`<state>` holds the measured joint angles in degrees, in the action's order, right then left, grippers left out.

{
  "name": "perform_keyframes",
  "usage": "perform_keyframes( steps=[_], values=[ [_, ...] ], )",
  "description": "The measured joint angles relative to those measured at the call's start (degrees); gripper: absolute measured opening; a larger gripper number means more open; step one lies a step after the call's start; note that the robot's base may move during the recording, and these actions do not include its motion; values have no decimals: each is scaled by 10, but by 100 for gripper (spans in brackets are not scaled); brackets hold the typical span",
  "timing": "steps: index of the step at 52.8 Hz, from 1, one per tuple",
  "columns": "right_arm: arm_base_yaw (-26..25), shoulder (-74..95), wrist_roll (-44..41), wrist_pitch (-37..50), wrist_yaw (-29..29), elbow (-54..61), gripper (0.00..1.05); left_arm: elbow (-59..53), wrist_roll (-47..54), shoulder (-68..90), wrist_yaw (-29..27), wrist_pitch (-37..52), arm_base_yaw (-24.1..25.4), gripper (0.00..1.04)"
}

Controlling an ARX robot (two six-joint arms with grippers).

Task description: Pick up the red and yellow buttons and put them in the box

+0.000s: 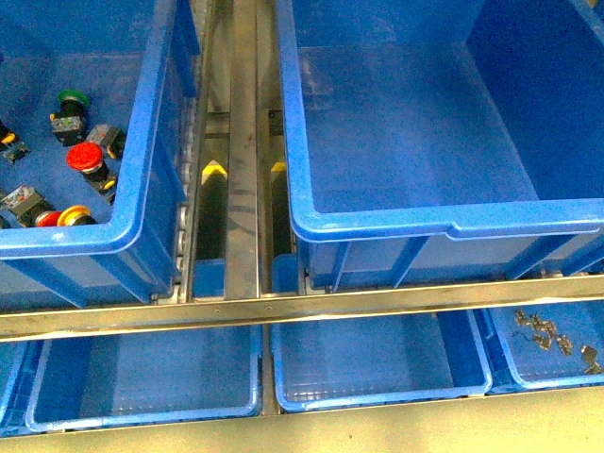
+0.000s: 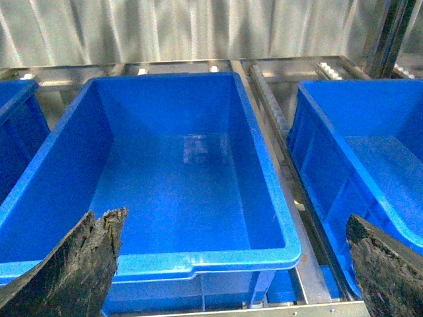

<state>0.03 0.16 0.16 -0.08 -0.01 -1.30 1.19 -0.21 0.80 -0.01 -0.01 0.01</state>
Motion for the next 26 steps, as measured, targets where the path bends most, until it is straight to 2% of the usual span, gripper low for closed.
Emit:
perform_keyframes(
  steps=[26],
  values=[
    [0, 0, 0, 0, 0, 0, 99, 0, 0, 0, 0, 0, 0, 97]
  ],
)
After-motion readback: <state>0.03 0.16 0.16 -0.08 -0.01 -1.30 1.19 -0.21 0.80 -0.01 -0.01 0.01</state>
